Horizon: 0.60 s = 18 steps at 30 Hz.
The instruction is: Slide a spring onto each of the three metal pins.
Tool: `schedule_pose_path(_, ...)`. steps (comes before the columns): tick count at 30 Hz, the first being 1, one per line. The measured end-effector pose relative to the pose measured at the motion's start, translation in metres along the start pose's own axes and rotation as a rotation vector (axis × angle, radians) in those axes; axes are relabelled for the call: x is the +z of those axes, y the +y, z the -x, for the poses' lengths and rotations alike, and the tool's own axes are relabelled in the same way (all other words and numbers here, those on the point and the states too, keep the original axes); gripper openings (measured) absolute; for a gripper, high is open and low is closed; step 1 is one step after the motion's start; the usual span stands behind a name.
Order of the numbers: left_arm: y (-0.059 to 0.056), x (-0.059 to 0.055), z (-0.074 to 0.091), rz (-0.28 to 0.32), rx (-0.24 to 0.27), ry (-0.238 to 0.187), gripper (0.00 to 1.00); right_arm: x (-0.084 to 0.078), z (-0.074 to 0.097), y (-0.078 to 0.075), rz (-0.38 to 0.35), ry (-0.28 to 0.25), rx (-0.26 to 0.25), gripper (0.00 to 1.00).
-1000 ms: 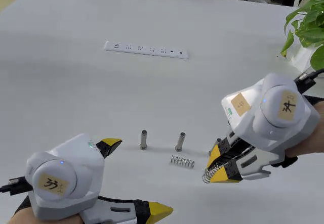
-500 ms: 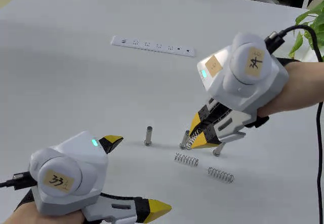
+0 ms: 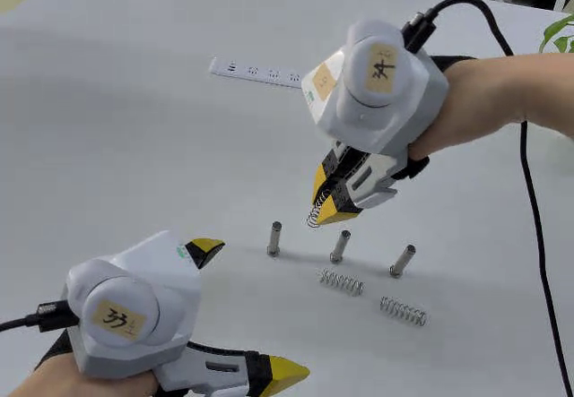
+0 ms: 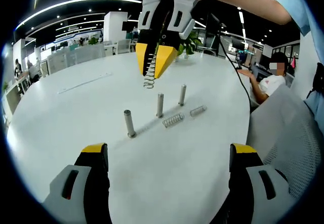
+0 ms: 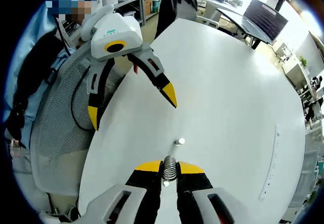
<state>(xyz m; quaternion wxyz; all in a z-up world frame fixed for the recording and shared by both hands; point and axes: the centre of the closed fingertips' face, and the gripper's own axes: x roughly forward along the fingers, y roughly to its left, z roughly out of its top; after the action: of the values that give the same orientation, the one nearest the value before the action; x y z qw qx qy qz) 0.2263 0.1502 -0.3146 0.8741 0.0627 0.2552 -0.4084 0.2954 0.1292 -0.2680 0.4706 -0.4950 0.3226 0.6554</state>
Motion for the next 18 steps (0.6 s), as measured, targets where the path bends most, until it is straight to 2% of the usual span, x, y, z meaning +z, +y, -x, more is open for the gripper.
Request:
schedule_pose_path(8, 0.005, -0.003, 0.002, 0.017, 0.018, 0.01, 0.99, 0.012, -0.01, -0.013, 0.052, 0.031, 0.012, 0.07)
schedule_pose_path(13, 0.006, -0.004, 0.003, 0.022, 0.023, 0.012, 0.99, 0.014, -0.017, -0.015, 0.088, 0.06, 0.022, 0.07)
schedule_pose_path(18, 0.006, -0.004, 0.004, 0.029, 0.025, 0.009, 0.99, 0.016, -0.023, -0.013, 0.095, 0.064, 0.042, 0.07)
